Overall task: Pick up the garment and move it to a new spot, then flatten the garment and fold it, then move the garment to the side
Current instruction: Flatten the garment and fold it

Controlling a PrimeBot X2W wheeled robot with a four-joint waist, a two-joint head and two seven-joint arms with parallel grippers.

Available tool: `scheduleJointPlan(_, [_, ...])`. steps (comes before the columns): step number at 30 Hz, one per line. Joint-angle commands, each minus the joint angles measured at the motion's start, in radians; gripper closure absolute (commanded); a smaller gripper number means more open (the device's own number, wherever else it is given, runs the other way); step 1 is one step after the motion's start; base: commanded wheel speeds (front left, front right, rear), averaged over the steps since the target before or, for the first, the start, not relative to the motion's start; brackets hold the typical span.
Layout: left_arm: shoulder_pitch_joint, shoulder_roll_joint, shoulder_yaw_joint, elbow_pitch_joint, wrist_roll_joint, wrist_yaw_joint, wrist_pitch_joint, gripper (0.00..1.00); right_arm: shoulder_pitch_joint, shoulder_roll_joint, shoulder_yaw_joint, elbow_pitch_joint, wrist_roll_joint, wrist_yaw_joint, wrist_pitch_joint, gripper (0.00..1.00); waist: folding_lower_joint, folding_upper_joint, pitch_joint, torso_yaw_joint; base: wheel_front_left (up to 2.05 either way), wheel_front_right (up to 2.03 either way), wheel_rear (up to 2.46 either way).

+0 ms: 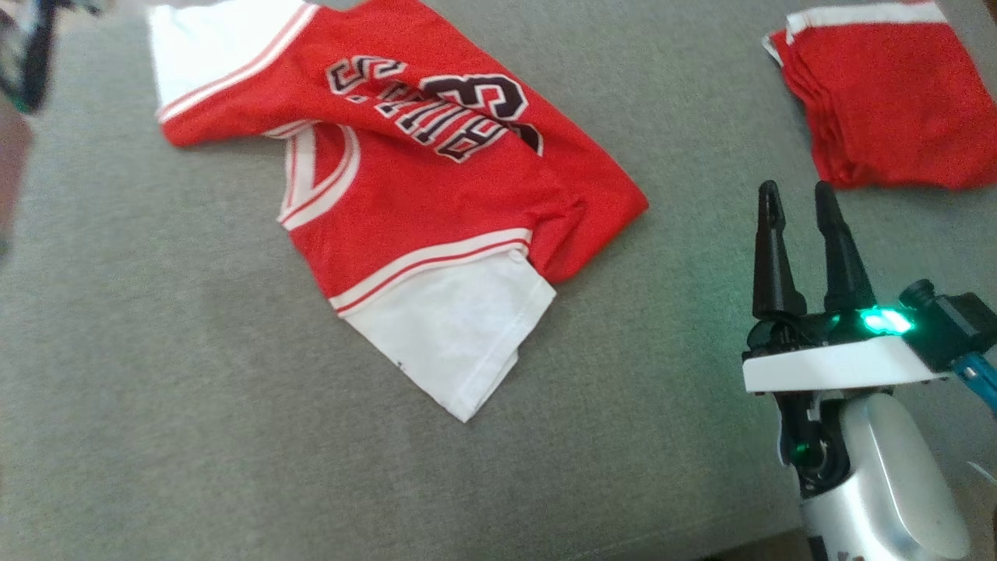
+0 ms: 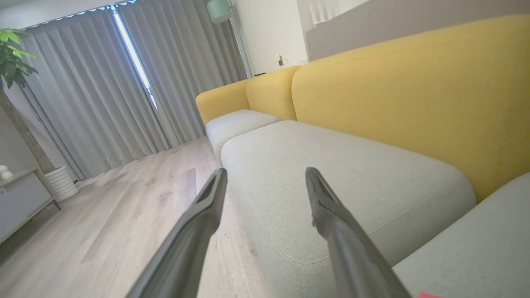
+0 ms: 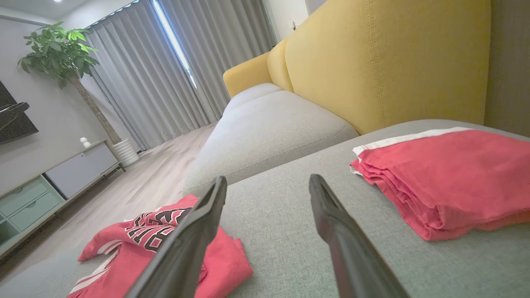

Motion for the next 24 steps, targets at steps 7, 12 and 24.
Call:
scheduleJointPlan(7, [0.163, -0.034, 0.098, -0.078, -0.124, 0.026, -0.095, 0.0, 0.024, -0.004, -0.025, -0.041, -0.07, -0.001, -0.006, 0.0, 0.0, 0.0, -0.13, 0.112, 0.0, 0.0, 0.0])
scheduleJointPlan(12, [0.343, -0.06, 0.122, -0.183, -0.178, 0.075, -0.123, 0.0, 0.05, -0.004, -0.058, -0.043, -0.106, -0.001, -0.006, 0.0, 0.0, 0.0, -0.177, 0.159, 0.0, 0.0, 0.0])
scheduleJointPlan(24, [0.846, -0.121, 0.224, -0.605, -0.124, 0.255, -0.151, 0.0, 0.111, -0.004, -0.069, -0.046, -0.135, -0.001, -0.006, 0.0, 0.0, 0.0, -0.245, 0.206, 0.0, 0.0, 0.0])
